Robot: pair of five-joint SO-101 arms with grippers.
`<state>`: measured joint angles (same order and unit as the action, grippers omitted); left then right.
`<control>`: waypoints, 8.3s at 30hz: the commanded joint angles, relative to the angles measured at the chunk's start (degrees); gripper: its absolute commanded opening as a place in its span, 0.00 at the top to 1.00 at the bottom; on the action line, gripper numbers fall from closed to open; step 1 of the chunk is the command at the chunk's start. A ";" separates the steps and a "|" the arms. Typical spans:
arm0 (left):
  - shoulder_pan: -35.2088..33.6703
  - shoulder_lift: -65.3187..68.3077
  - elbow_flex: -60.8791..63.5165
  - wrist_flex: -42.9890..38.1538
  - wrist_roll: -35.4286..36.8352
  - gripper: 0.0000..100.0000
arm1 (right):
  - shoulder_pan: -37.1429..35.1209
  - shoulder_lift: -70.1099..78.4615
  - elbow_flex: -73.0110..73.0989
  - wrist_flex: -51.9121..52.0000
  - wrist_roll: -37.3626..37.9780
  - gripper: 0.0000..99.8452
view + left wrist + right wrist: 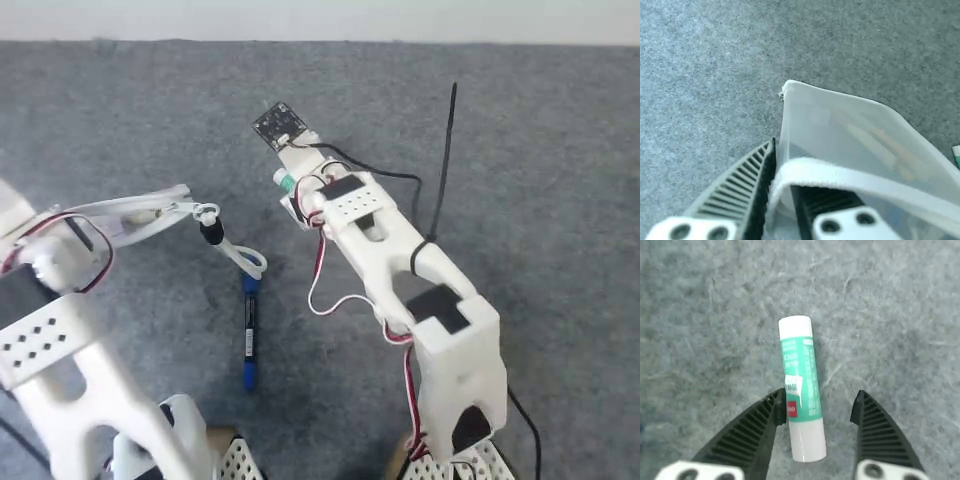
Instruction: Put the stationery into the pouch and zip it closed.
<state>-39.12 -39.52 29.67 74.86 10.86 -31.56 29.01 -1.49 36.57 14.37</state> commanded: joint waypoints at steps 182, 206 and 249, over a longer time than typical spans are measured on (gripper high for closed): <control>21.89 -7.21 -2.33 2.64 -0.35 0.99 | -13.41 -83.91 26.81 24.84 -10.73 0.99; 21.89 -7.12 -2.33 2.64 -0.35 0.99 | -13.41 -95.25 52.84 -17.10 -10.29 0.99; 21.89 -7.03 -2.24 2.73 -0.44 0.99 | -16.48 -54.11 65.41 -91.65 -10.20 0.99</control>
<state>-17.32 -44.18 28.26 80.04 10.95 -47.38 -19.60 64.09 -53.80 4.26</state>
